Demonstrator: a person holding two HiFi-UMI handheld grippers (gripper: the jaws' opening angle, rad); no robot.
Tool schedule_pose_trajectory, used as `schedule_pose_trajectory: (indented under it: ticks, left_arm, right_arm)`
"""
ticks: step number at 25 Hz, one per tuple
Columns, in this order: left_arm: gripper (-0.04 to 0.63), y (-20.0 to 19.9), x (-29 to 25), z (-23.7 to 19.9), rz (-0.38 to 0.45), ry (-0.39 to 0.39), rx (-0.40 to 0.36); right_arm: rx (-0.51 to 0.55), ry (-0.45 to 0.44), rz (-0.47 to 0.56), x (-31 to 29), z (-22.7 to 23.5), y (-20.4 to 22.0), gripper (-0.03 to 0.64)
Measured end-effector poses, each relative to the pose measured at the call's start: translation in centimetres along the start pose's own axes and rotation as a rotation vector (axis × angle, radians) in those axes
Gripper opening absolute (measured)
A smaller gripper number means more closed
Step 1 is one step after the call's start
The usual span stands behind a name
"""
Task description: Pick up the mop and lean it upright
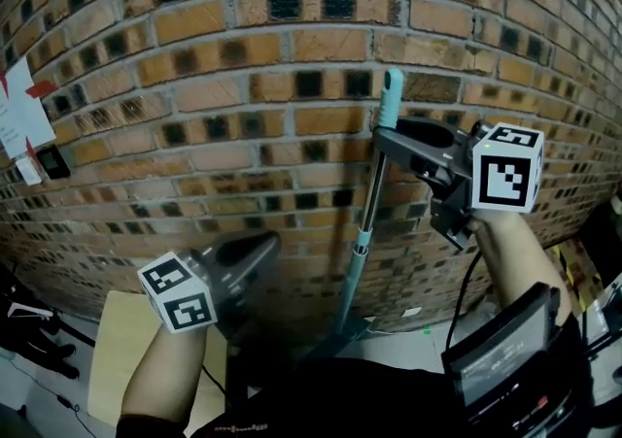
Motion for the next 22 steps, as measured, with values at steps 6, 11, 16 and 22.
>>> schedule_pose_trajectory:
  ticks: [6, 11, 16, 22]
  left_arm:
    - [0.0, -4.8, -0.4, 0.8, 0.043, 0.043, -0.048]
    - [0.0, -7.6, -0.7, 1.4, 0.068, 0.066, -0.08]
    - [0.0, -9.1, -1.1, 2.2, 0.08, 0.089, -0.111]
    - [0.0, -10.1, -1.0, 2.3, 0.083, 0.083, -0.122]
  right_arm:
    - [0.041, -0.022, 0.033, 0.0, 0.0, -4.9, 0.11]
    - [0.111, -0.025, 0.038, -0.5, -0.5, -8.3, 0.112]
    - [0.124, -0.024, 0.062, -1.0, -0.5, -10.4, 0.112]
    - [0.12, -0.011, 0.086, -1.4, -0.1, -11.9, 0.112]
Point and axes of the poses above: the fingertips, and each gripper's own axes: x backward along the fingers, z to its right, y out of its underside, the point moved 10 cm from there along x, backward along the fingers, and after that the axes turned 5 degrees about -y, right-handed, at the moved point
